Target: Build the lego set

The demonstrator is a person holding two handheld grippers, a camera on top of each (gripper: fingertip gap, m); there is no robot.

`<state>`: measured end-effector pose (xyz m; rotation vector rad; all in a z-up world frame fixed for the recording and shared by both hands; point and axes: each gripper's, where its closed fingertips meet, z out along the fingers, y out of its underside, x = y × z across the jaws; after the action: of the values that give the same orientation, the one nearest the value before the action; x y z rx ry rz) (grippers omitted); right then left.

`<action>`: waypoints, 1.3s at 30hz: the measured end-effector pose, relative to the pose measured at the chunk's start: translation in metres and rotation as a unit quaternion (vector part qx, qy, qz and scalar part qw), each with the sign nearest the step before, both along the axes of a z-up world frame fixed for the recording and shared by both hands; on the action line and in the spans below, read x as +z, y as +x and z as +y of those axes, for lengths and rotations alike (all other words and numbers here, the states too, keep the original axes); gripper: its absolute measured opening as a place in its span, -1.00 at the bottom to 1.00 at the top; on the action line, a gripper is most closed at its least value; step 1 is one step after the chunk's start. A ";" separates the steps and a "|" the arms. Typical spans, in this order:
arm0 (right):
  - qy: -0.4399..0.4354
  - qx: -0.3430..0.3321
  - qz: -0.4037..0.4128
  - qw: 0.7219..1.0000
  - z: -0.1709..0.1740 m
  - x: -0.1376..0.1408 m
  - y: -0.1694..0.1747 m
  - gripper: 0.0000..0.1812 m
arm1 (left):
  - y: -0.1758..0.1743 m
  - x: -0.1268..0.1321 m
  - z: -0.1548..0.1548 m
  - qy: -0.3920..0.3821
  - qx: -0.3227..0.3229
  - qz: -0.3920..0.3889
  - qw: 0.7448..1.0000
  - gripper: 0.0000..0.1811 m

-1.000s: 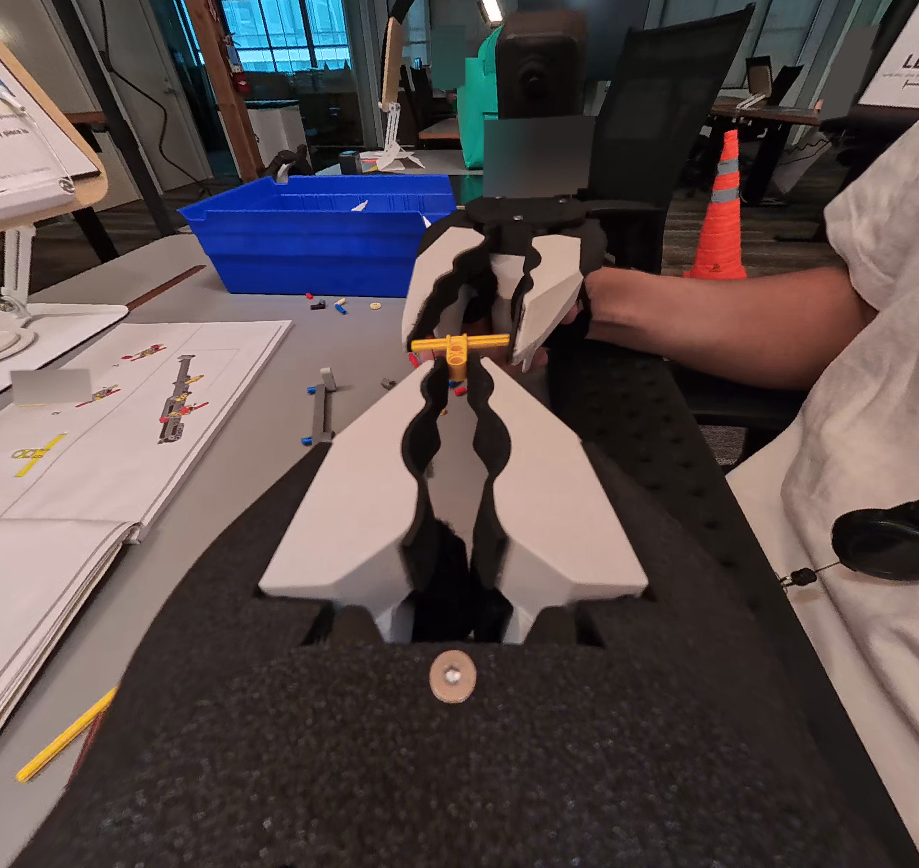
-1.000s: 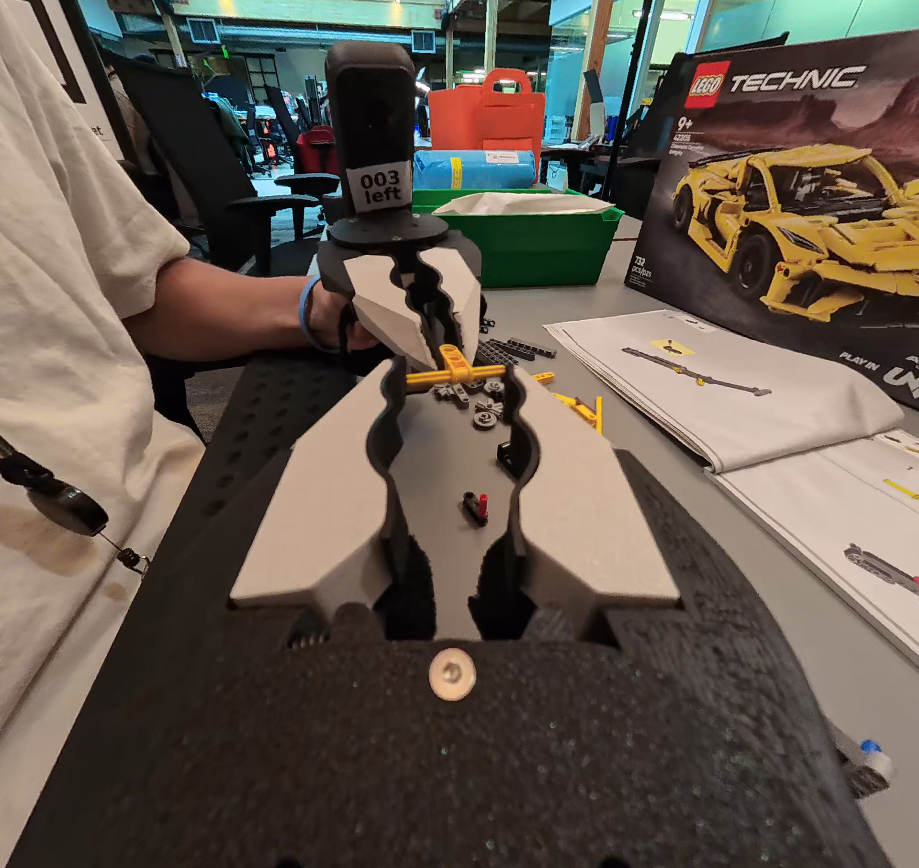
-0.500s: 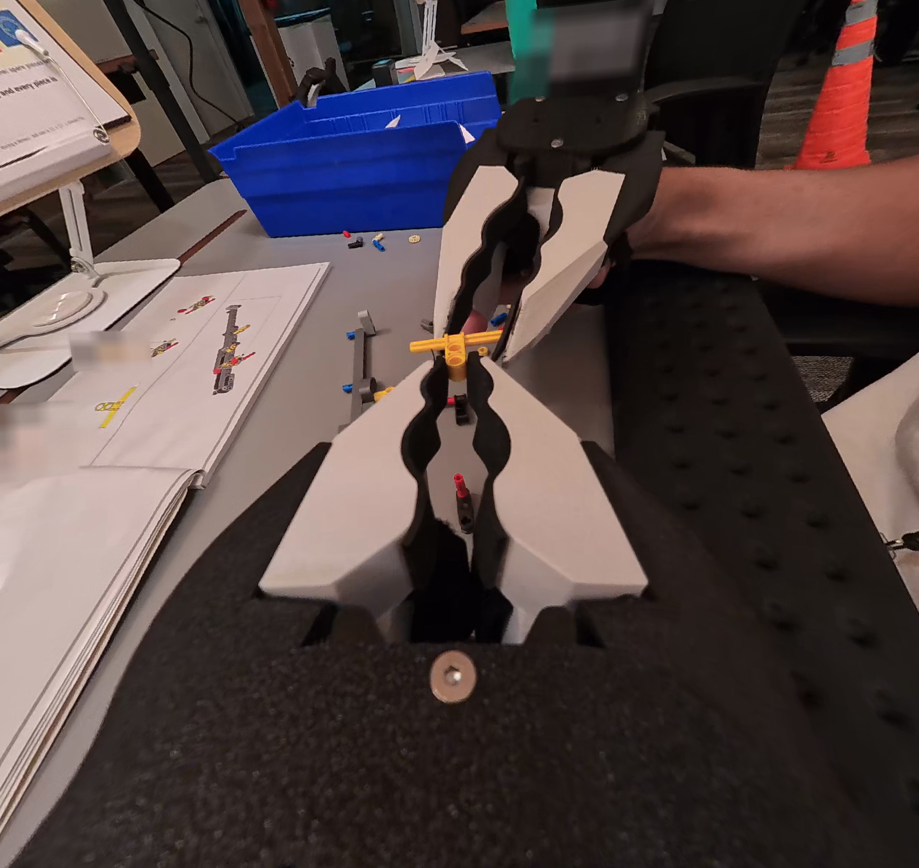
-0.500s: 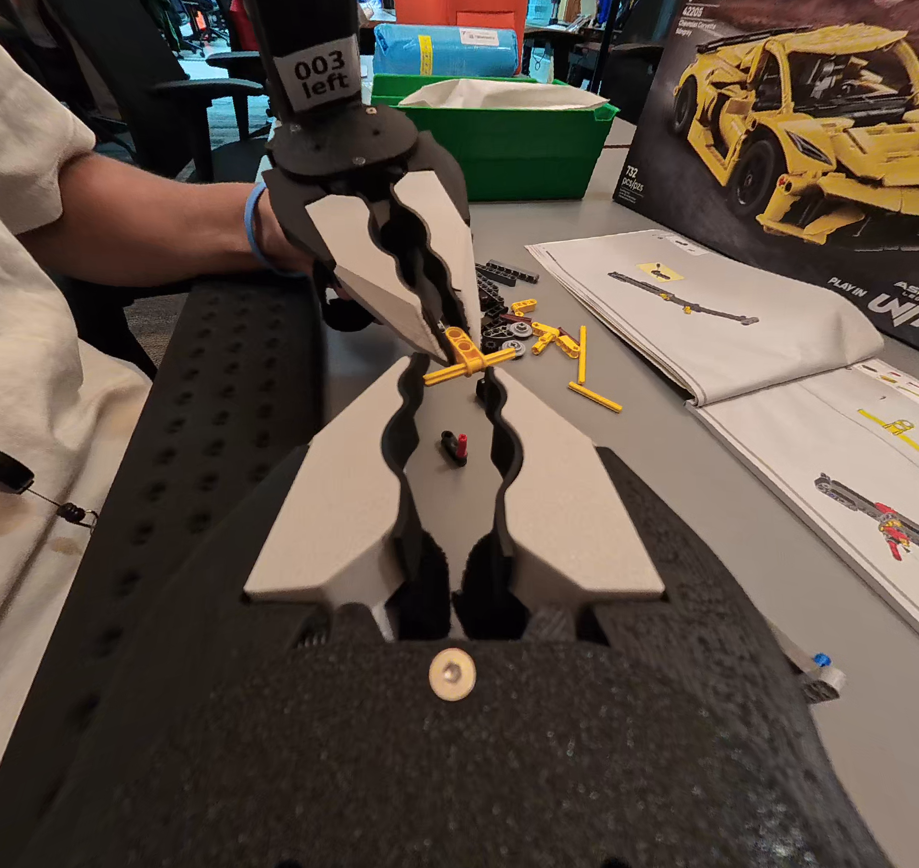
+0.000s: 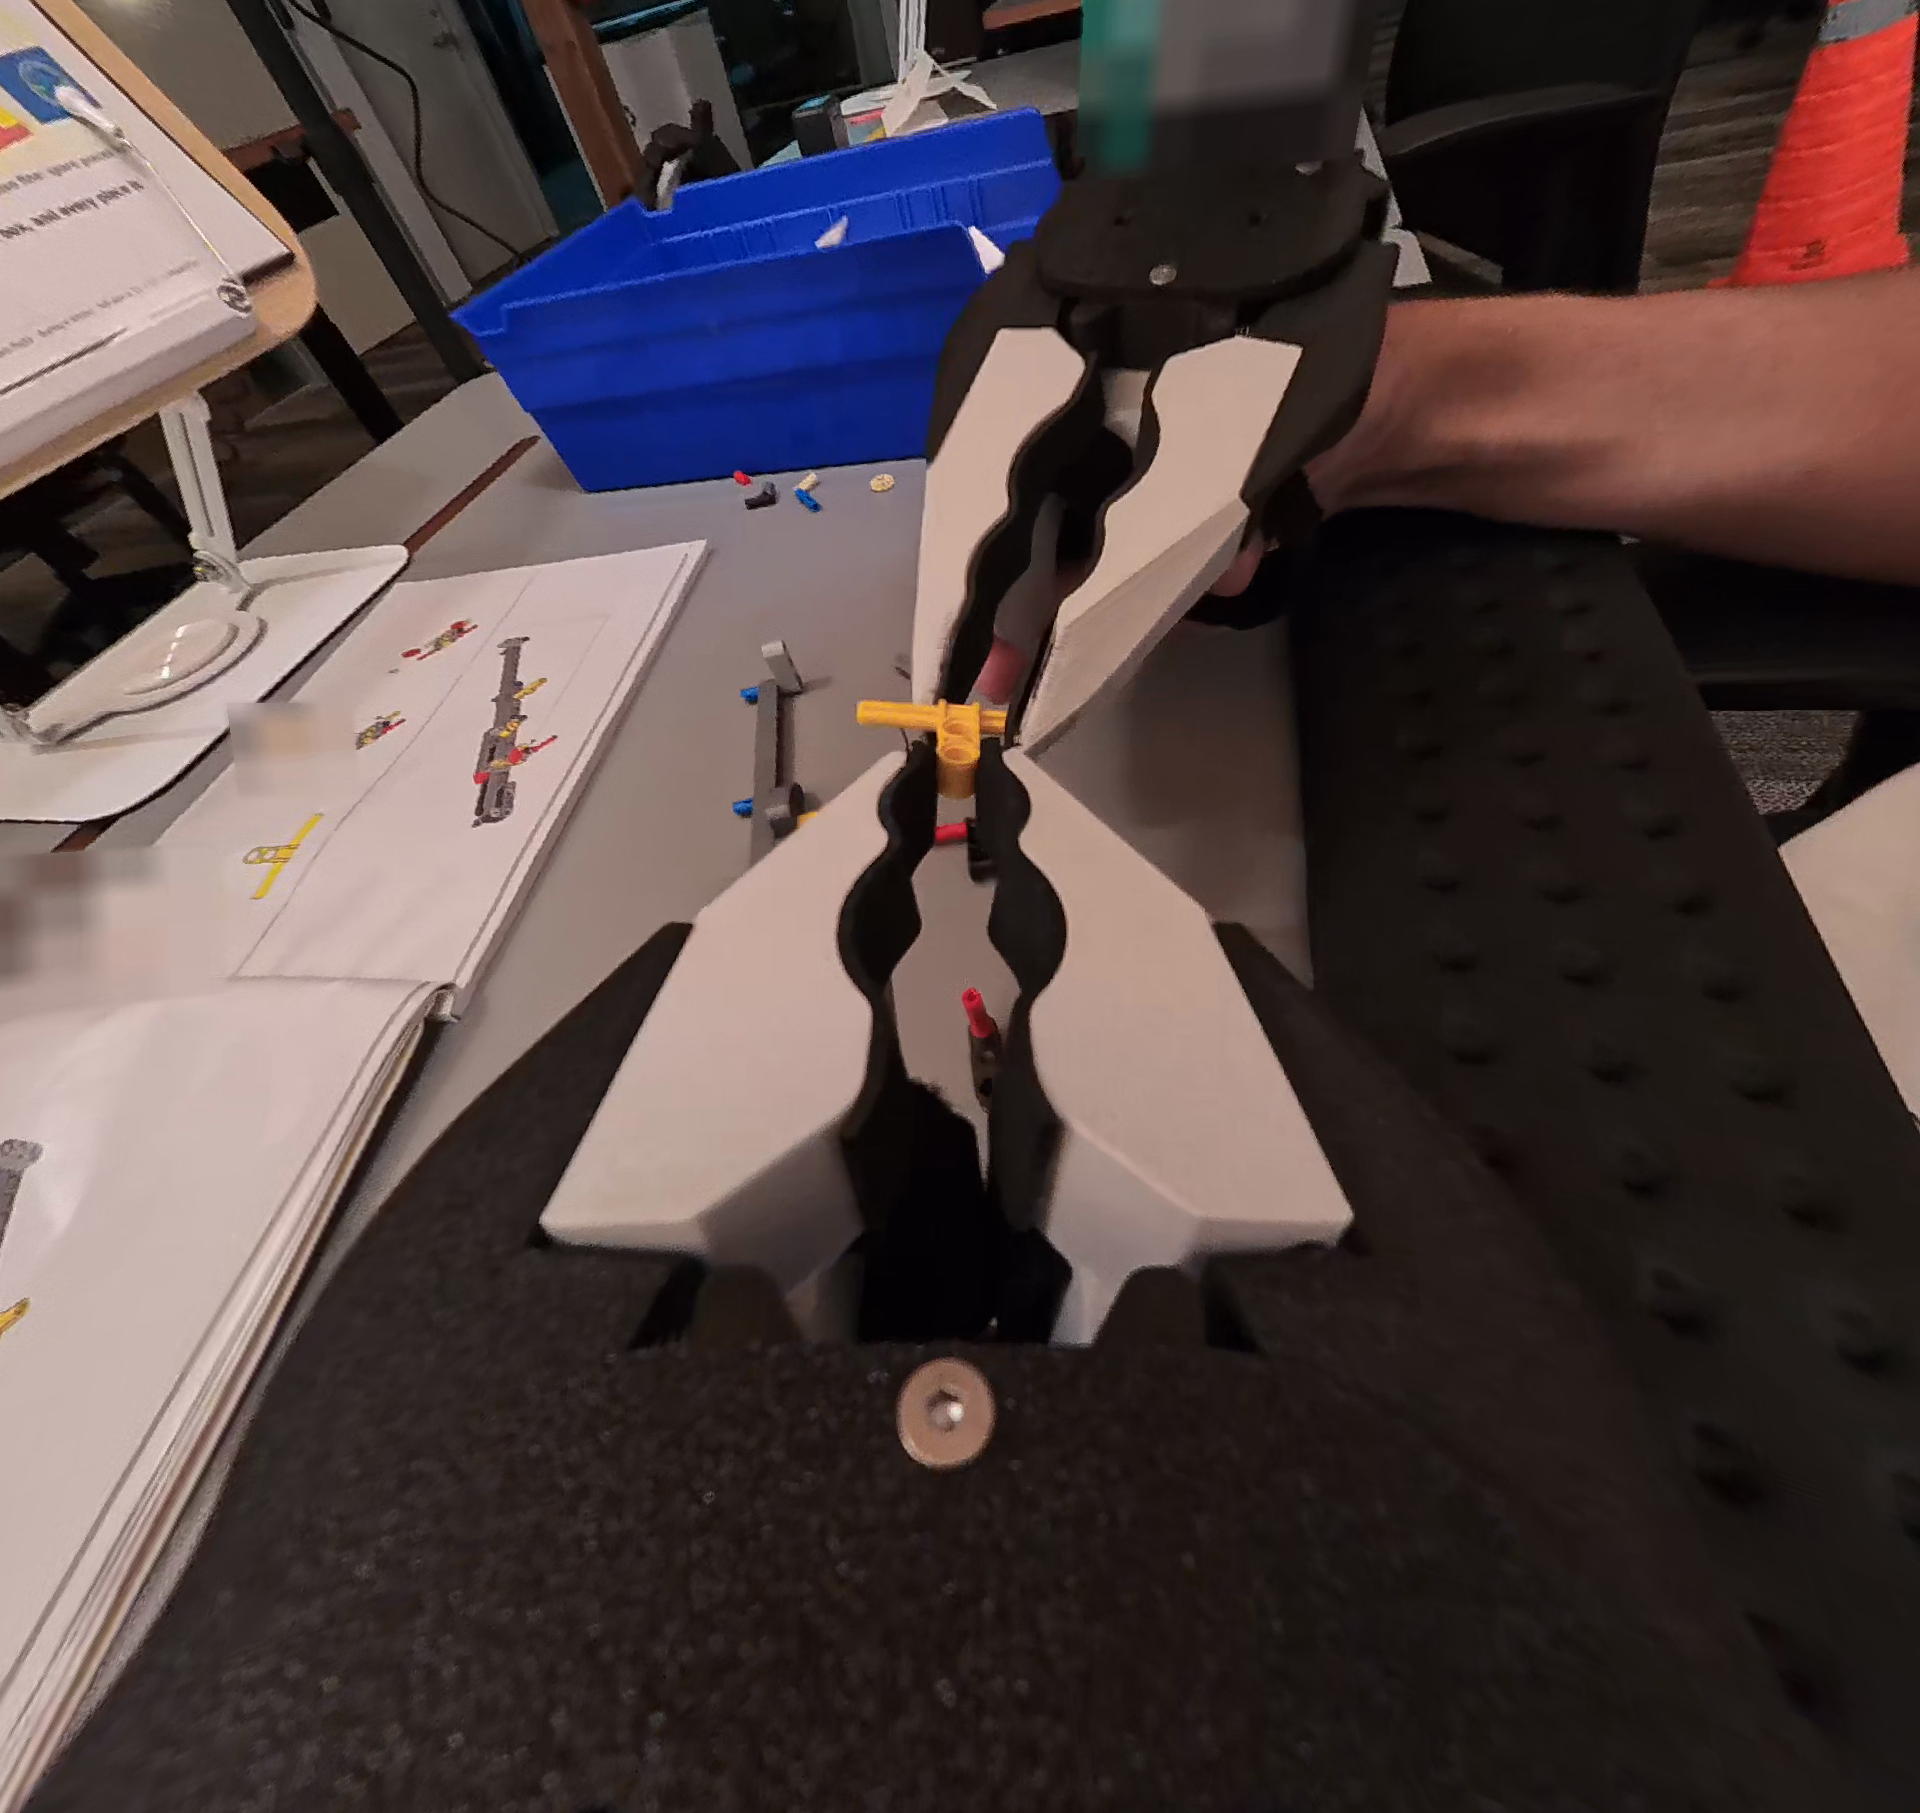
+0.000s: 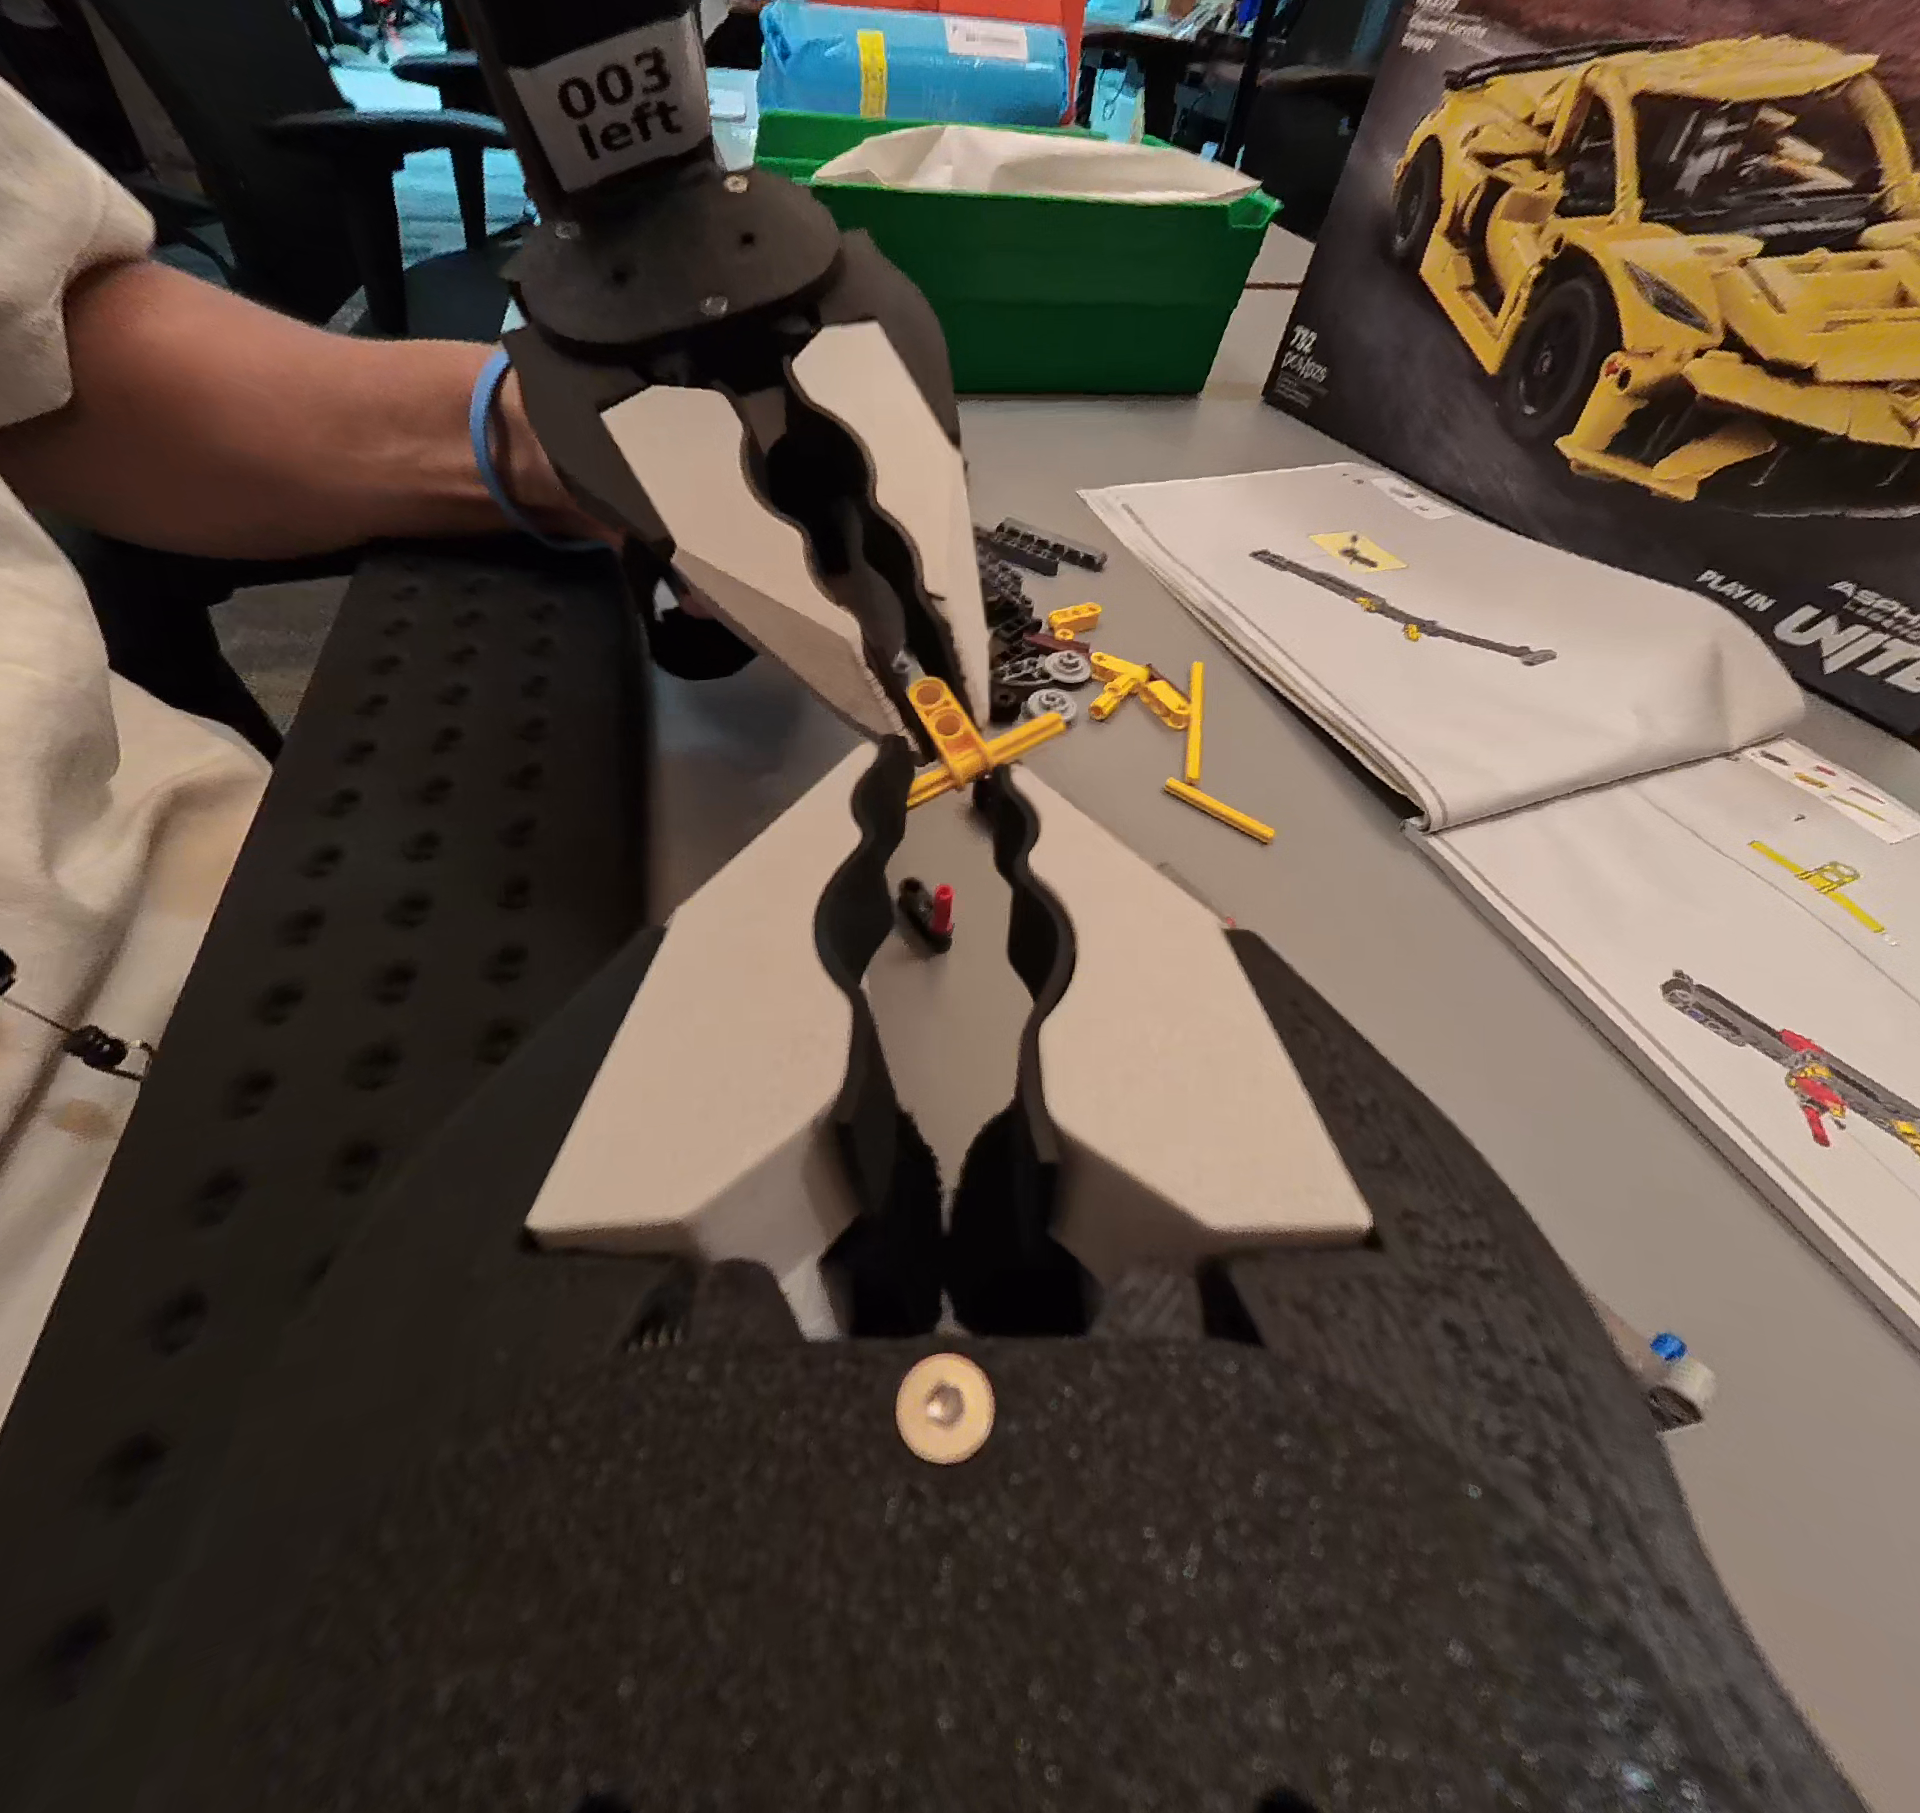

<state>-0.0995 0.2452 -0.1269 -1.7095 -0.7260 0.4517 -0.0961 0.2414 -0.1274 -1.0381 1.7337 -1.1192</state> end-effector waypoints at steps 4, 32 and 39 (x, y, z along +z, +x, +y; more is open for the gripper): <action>-0.013 -0.017 0.011 1.000 0.006 0.000 0.002 -0.80 | 0.002 0.000 0.007 0.012 0.011 -0.001 1.000 -0.93; -0.030 -0.477 0.039 0.877 0.026 -0.012 0.196 -0.69 | 0.007 -0.027 0.050 0.033 0.129 0.061 0.989 -0.94; -0.031 -0.464 0.029 0.885 0.029 -0.013 0.191 -0.71 | 0.007 -0.023 0.053 0.030 0.134 0.051 0.989 -0.93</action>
<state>0.0911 0.2738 -0.1401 -1.8712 0.2045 -0.1544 -0.0888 0.2945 -0.1504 -1.2666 1.6364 -0.8514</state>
